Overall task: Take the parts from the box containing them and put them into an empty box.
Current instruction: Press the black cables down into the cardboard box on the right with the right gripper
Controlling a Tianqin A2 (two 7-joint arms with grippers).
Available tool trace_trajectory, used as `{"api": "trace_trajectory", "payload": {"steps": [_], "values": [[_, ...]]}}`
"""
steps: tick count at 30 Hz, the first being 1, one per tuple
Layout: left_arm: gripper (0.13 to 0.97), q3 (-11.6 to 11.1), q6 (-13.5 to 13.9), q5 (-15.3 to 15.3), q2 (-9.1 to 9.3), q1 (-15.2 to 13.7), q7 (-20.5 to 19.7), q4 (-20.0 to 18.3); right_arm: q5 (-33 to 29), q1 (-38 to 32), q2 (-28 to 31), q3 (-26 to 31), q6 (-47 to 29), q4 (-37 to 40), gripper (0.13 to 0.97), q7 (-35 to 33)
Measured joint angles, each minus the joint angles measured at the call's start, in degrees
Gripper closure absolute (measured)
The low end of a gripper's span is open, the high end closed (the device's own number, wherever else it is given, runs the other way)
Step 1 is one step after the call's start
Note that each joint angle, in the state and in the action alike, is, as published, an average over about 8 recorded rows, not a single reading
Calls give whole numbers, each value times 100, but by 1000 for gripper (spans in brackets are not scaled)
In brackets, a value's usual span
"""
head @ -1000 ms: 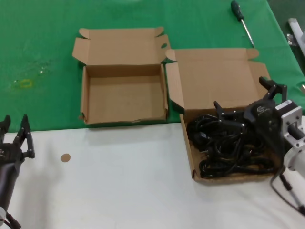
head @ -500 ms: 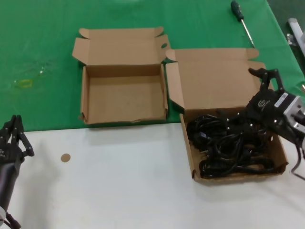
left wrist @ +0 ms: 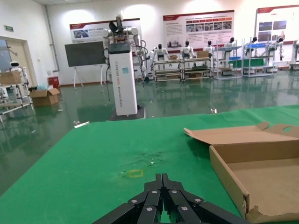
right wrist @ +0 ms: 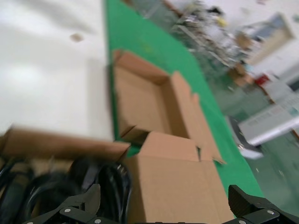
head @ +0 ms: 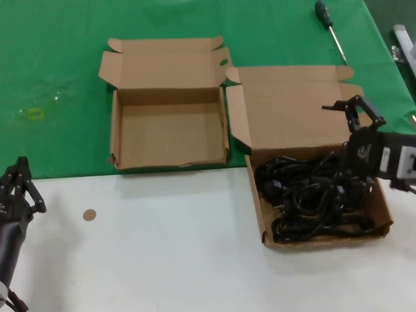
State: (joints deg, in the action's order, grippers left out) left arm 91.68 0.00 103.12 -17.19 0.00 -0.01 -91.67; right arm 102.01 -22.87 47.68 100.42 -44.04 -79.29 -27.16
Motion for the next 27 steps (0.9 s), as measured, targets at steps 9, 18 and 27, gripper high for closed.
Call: {"api": "trace_trajectory", "payload": {"steps": [9,18,27], "values": [[945,0,0,0,0,0,0,0,-393,-733,286,282,-816,551,129,-1277],[945,0,0,0,0,0,0,0,-787,-1181,494,605,-1374,908,129,-1981],[945,0,0,0,0,0,0,0,-764,-1114,527,632,-1567,834,132,-2144]]}}
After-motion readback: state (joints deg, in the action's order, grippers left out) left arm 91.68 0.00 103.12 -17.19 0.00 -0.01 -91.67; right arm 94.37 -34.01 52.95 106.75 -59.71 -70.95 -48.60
